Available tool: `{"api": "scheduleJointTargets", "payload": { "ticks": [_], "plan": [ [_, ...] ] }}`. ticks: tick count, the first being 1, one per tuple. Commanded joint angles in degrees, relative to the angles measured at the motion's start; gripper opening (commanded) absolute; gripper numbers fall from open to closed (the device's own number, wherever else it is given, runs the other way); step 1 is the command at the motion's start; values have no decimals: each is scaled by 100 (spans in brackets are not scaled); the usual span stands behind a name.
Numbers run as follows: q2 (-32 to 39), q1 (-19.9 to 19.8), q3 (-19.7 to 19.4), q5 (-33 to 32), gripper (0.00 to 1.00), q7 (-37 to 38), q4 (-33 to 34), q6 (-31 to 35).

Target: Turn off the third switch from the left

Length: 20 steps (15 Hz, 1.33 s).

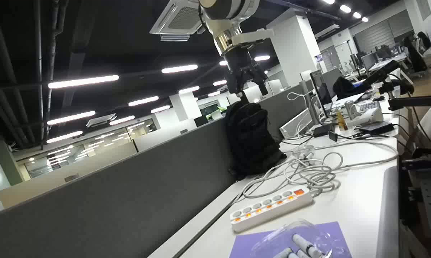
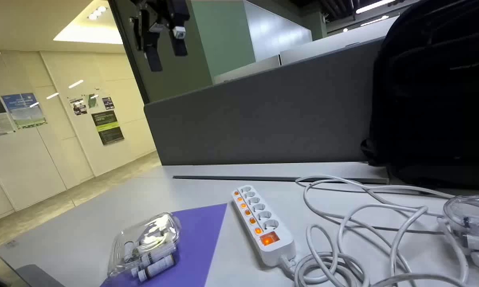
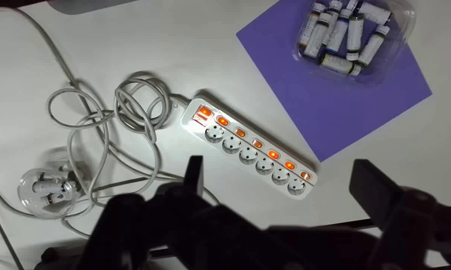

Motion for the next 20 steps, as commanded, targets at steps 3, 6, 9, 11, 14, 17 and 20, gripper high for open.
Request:
{"api": "scheduleJointTargets", "payload": {
  "ticks": [3,6,9,11,14,17,20],
  "plan": [
    [5,50,-46,-13,100,9,20,7],
    [4,50,-46,-13,100,9,21,9],
    [4,50,-46,-13,100,9,21,11],
    [4,50,-46,-13,100,9,21,12],
    [4,50,-46,-13,100,9,21,12],
    [126,17,-9,-179,100,115,-49,475],
    [536,-36,39,-650,100,308,-152,1340]
  ]
}}
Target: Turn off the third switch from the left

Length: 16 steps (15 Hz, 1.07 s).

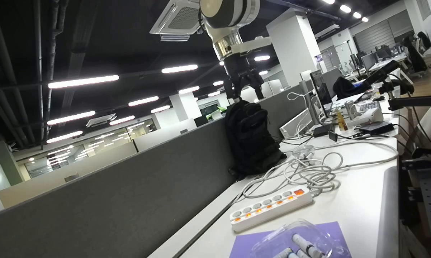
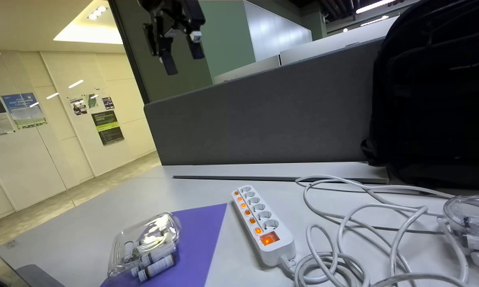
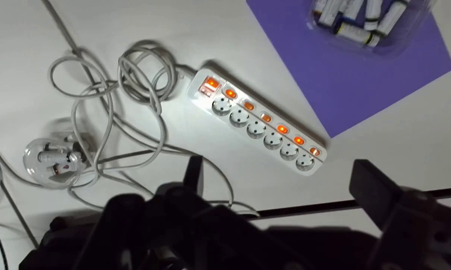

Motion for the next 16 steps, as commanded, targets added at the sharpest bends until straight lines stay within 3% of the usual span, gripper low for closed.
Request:
{"api": "scheduleJointTargets", "payload": {
  "ticks": [1,4,5,6,16],
  "plan": [
    [510,-44,45,-554,100,363,-114,884],
    [1103,-18,29,-1024,100,620,-214,1719],
    [1306,11,9,-1070,75,665,-224,1938],
    [1524,49,-15,-1019,74,640,-212,2116],
    [3135,387,-63,-341,5,429,363,2605]
  ]
}}
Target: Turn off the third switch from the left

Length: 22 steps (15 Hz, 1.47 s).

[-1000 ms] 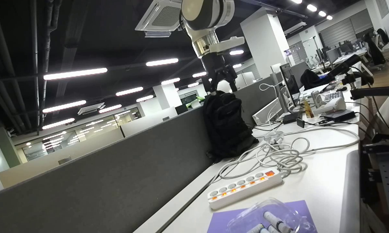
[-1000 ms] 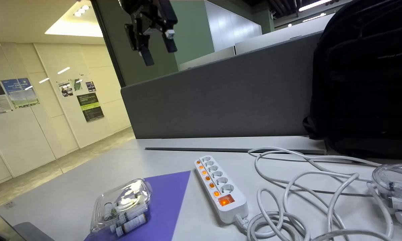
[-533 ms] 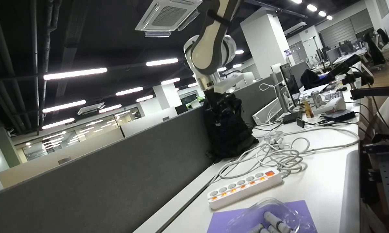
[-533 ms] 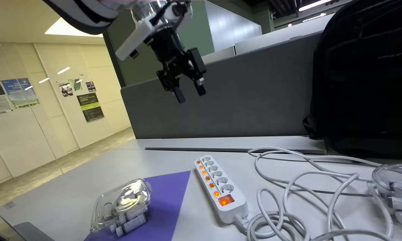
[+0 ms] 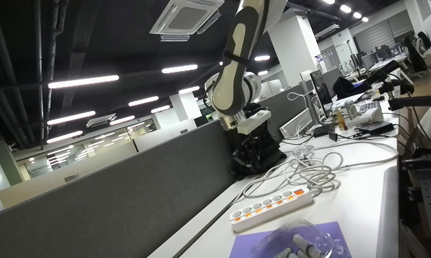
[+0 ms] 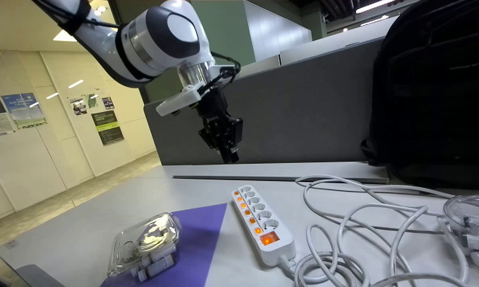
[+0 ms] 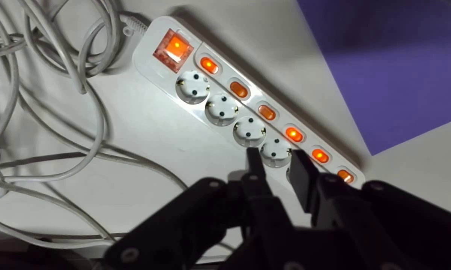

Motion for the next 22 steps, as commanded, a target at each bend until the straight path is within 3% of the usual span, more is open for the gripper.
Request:
{"api": "scheduleJointTargets", "payload": {
  "ticks": [1,5,6,10,22],
  "plan": [
    [499,162,-60,179,1,31,476,-27],
    [970,218,-66,400,0,-45,948,-193],
    [718,255,-94,333,1,-50,570,-5],
    [951,261,-103,374,0,-69,793,-24],
    [1595,357,-258,340,0,8,734,803]
  ]
}}
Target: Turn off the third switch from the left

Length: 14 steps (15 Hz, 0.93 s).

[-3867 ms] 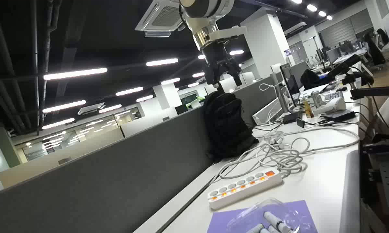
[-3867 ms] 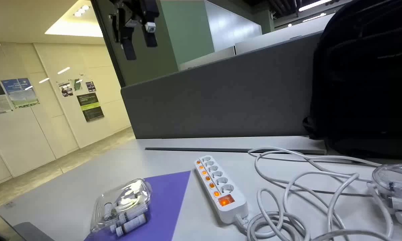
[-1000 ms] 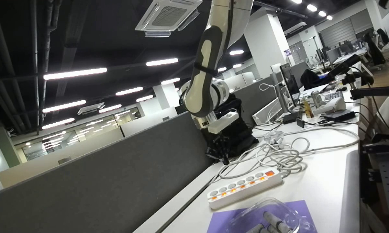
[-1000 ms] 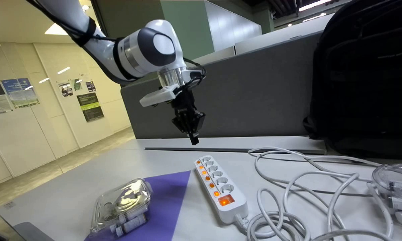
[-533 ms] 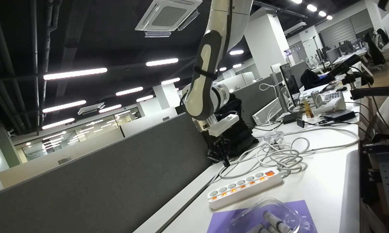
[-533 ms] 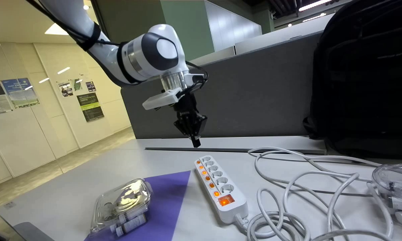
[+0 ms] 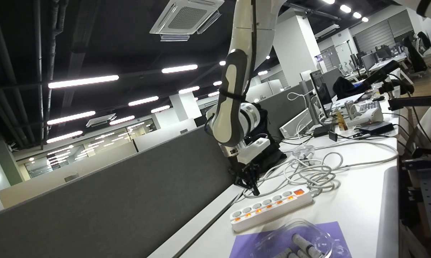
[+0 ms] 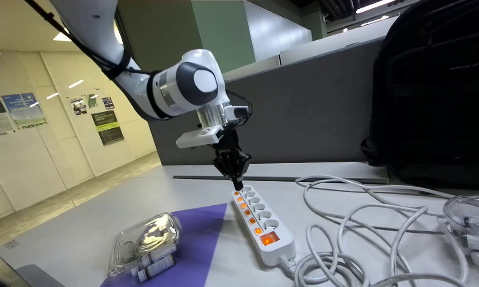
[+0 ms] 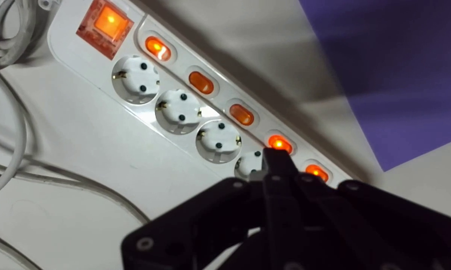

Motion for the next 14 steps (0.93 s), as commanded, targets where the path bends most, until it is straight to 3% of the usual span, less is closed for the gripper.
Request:
{"api": "scheduleJointTargets", "payload": {
  "ticks": [1,14],
  "plan": [
    [190,115,-154,8,0,41,40,251],
    [483,147,-174,56,0,-155,64,383]
  ]
}}
